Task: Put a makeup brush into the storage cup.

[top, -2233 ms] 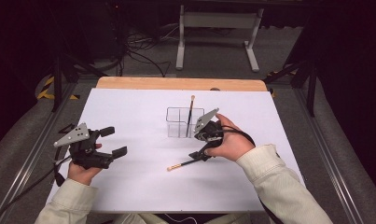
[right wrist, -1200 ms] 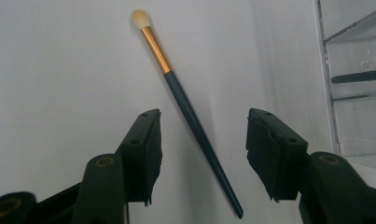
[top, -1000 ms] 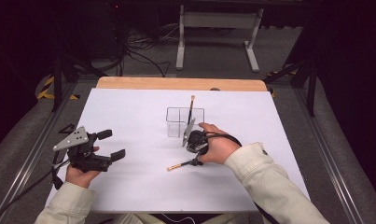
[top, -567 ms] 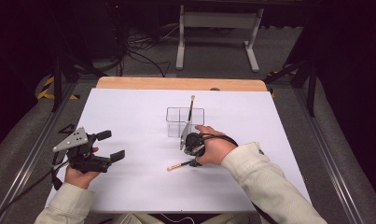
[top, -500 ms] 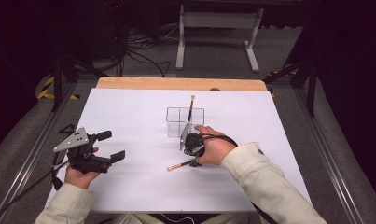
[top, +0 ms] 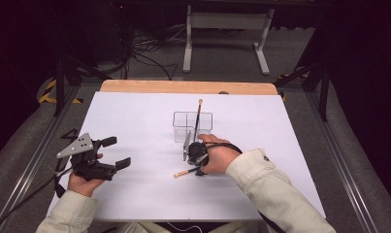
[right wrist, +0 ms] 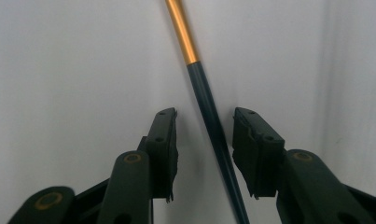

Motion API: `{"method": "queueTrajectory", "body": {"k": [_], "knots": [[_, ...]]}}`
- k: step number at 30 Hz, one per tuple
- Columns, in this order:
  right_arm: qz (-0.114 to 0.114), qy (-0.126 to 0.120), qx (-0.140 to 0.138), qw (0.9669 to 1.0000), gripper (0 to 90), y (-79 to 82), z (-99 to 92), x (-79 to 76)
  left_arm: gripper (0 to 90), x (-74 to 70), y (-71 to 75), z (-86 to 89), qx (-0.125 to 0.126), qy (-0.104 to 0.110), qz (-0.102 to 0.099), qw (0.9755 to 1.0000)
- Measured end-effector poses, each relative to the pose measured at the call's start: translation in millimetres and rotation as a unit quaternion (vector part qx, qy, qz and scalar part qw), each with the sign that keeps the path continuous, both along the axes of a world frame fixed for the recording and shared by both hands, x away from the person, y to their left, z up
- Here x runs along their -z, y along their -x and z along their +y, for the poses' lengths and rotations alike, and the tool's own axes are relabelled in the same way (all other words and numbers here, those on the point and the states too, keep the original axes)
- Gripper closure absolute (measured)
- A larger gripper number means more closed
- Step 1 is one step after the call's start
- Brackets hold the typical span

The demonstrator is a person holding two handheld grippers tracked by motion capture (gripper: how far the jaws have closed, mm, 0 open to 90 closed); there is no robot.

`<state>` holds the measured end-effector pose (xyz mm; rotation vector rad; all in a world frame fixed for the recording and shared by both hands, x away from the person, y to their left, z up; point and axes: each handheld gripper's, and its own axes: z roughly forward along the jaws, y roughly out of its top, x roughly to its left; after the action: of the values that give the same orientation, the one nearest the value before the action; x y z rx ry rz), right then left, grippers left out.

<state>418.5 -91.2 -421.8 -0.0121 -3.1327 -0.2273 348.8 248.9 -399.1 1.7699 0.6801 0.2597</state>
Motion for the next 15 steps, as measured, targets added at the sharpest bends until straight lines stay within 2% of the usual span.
{"method": "queueTrajectory", "body": {"k": [4, 10, 15], "knots": [[-0.003, 0.006, -0.006, 1.0000, 63.1, 0.4, 2.4, -0.6, 2.2, -0.8, -0.2, 1.2, -0.002, 0.003, -0.002, 1.0000], [-0.007, 0.014, -0.017, 0.9997, 72.3, 3.2, 6.1, -0.8, 2.2, -1.6, -0.7, 4.3, -0.005, 0.008, -0.003, 1.0000], [-0.005, 0.017, -0.023, 0.9996, 75.7, 5.1, 7.7, -0.4, 2.2, -2.6, 0.0, 3.4, 0.000, 0.010, -0.004, 0.9999]]}}
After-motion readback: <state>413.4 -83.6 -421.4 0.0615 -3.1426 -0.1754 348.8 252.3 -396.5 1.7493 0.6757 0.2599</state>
